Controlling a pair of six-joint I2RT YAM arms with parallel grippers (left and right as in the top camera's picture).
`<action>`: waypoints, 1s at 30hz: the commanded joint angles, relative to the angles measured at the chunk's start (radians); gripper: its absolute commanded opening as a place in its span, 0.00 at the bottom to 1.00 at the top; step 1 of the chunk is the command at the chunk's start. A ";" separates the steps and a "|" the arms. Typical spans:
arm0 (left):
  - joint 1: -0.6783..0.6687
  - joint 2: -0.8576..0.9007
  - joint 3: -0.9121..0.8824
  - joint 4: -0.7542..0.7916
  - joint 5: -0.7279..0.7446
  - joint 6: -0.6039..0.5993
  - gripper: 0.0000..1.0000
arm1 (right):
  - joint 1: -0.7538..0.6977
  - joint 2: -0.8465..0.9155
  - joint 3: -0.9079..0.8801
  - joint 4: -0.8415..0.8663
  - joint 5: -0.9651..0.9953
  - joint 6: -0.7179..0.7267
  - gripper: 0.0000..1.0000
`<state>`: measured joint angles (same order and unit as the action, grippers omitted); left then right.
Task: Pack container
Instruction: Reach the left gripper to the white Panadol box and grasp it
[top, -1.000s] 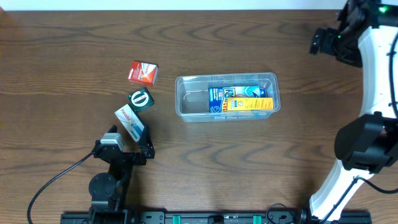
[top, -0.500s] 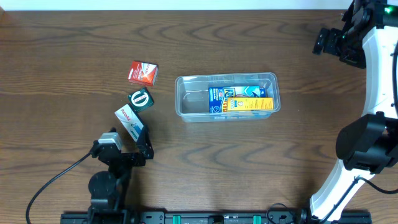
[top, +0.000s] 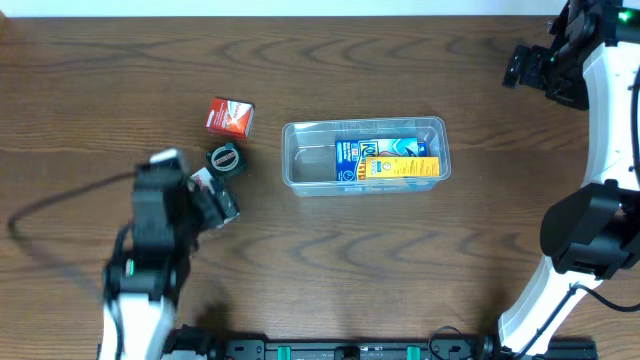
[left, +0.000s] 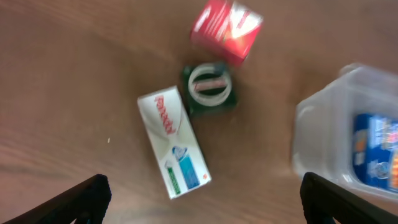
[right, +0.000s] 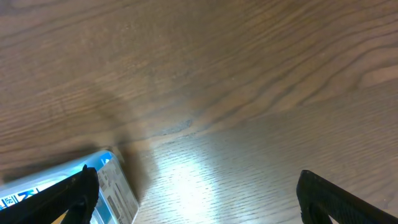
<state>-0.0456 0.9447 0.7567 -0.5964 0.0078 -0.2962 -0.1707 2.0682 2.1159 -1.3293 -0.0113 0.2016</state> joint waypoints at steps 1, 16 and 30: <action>0.006 0.179 0.082 -0.030 0.060 -0.012 0.98 | -0.004 -0.002 0.015 -0.002 -0.007 0.011 0.99; 0.006 0.568 0.087 0.136 0.085 -0.013 0.98 | -0.004 -0.002 0.015 -0.002 -0.007 0.011 0.99; 0.006 0.602 0.073 0.133 -0.073 -0.215 0.98 | -0.004 -0.002 0.015 -0.002 -0.007 0.011 0.99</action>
<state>-0.0456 1.5345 0.8310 -0.4660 -0.0254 -0.4698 -0.1707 2.0682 2.1159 -1.3300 -0.0113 0.2016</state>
